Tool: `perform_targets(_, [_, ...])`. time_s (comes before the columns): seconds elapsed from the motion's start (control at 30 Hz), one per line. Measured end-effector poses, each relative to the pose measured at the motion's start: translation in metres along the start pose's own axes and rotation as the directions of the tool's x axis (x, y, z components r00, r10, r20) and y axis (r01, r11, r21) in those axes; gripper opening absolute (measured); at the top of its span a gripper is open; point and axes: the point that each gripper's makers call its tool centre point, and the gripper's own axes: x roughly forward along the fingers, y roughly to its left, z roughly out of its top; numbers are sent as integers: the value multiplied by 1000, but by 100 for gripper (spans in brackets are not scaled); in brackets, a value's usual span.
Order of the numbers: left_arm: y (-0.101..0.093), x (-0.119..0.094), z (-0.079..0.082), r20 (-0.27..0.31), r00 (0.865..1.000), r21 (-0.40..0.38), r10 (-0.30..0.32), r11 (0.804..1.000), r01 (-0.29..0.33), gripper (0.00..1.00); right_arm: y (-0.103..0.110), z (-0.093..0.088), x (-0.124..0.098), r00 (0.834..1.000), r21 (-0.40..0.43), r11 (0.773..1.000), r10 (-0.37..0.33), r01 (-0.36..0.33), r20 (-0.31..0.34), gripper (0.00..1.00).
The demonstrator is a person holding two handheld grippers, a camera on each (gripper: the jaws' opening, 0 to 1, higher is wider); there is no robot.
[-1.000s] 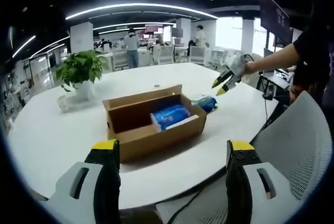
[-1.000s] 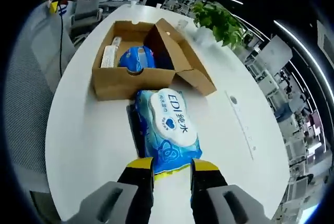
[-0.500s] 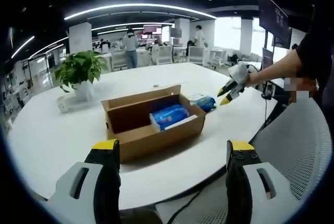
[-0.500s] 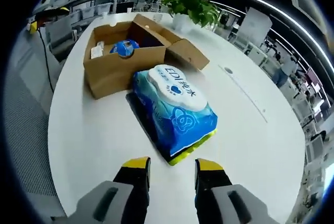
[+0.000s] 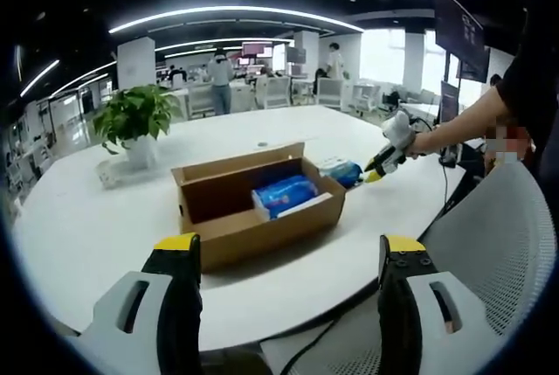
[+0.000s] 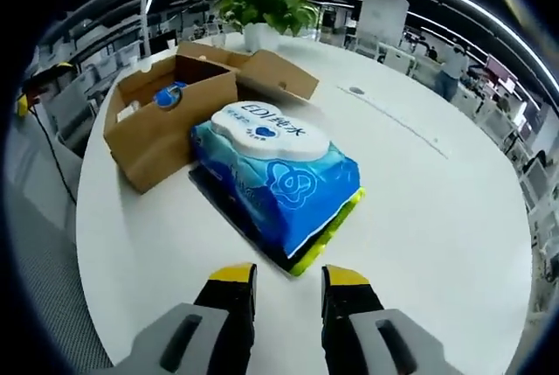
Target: Operate the shoe box by opening the lid, removing the specified soft item, and placing it in the target area until the item is outside and the box remains undamaged.
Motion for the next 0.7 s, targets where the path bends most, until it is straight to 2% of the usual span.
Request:
perform_targets(0.17, [-1, 0, -1, -6, 1000, 2, -4, 1000, 4, 81, 2, 2, 6, 1000, 29, 1000, 2, -2, 6, 24])
perform_targets(0.5, [-2, 1, -1, -10, 1000, 1, -9, 1000, 9, 80, 17, 7, 12, 1000, 3, 1000, 23, -23, 10, 21])
perform_targets(0.6, [-2, 1, -1, -10, 1000, 0, -11, 1000, 11, 80, 10, 9, 11, 1000, -23, 1000, -12, 12, 12, 21])
perform_targets(0.7, [-2, 1, -1, -10, 1000, 0, -12, 1000, 12, 80, 5, 7, 11, 1000, 0, 1000, -20, 20, 2, 25])
